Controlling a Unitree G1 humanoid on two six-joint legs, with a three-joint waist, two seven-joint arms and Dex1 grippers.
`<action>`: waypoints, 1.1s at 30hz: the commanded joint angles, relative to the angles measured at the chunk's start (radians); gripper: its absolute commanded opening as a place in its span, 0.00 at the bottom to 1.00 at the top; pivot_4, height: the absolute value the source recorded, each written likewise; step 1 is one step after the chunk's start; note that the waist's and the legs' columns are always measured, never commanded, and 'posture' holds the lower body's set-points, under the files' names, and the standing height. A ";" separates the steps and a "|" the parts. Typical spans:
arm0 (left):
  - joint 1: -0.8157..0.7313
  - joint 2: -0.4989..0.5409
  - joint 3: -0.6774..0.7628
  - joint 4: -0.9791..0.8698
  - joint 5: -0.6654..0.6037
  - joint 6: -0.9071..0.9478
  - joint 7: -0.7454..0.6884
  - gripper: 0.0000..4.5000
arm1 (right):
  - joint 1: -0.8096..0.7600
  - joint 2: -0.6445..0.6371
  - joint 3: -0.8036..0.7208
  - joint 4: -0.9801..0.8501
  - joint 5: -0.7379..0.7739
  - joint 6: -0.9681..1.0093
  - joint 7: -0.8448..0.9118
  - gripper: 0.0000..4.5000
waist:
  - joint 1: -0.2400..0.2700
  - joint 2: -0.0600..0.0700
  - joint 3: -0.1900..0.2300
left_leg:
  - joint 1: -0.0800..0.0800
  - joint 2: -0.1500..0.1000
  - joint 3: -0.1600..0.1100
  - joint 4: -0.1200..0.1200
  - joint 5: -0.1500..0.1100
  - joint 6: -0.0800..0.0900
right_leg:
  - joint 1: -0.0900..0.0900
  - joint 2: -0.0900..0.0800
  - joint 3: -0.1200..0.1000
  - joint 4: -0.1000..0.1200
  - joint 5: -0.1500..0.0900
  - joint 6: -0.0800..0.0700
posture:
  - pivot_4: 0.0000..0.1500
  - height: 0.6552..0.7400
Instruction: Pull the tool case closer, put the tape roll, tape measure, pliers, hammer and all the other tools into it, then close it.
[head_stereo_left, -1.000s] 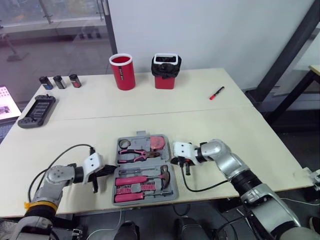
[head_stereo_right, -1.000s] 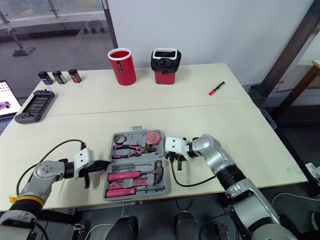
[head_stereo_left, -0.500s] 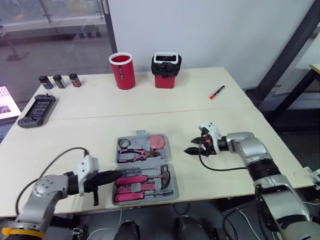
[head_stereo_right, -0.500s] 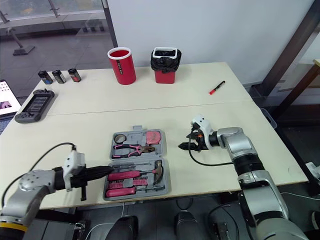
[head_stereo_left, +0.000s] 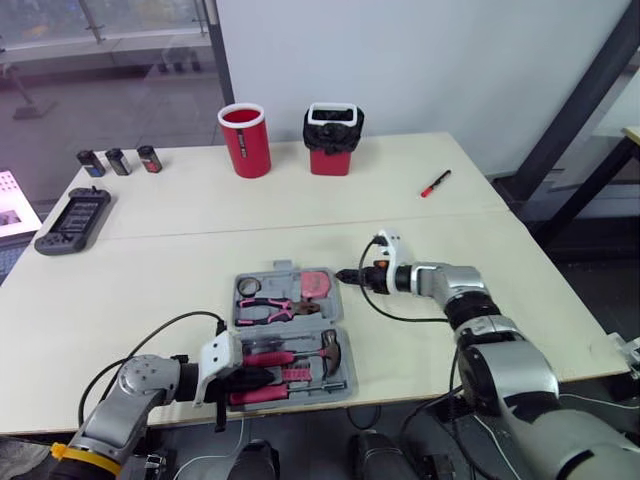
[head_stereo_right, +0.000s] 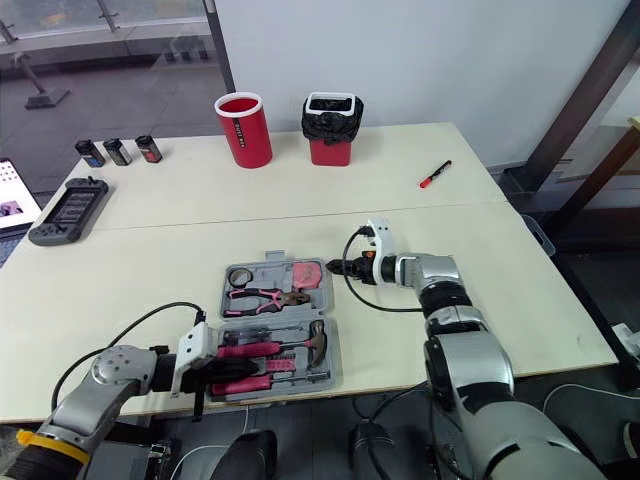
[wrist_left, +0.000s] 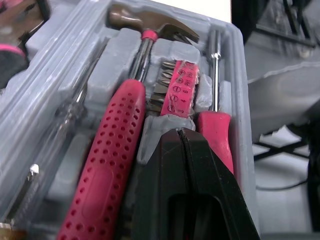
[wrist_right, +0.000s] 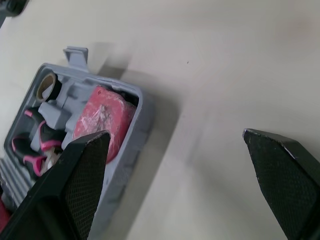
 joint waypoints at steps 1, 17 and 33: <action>0.014 0.004 -0.043 0.041 0.061 -0.006 0.006 0.00 | -0.047 0.060 -0.029 0.093 0.019 -0.033 0.012 0.99 | -0.005 0.000 0.000 | 0.001 0.000 0.000 0.000 0.000 0.000 | 0.000 0.000 0.000 0.000 0.000 0.000 | 1.00 1.00; 0.096 0.017 -0.015 -0.034 0.054 0.009 0.069 0.00 | -0.096 0.143 -0.174 0.199 0.093 0.001 0.127 0.99 | -0.027 0.000 0.000 | 0.005 0.000 0.000 -0.001 0.000 0.000 | 0.004 0.000 0.001 0.001 0.000 0.000 | 1.00 1.00; 0.186 -0.029 0.250 -0.124 -0.191 0.023 0.143 0.00 | -0.112 0.088 -0.177 0.149 0.123 0.057 0.395 0.99 | -0.024 0.001 0.000 | 0.001 0.000 0.000 -0.002 -0.001 0.001 | -0.001 0.001 0.002 0.001 0.000 0.001 | 1.00 1.00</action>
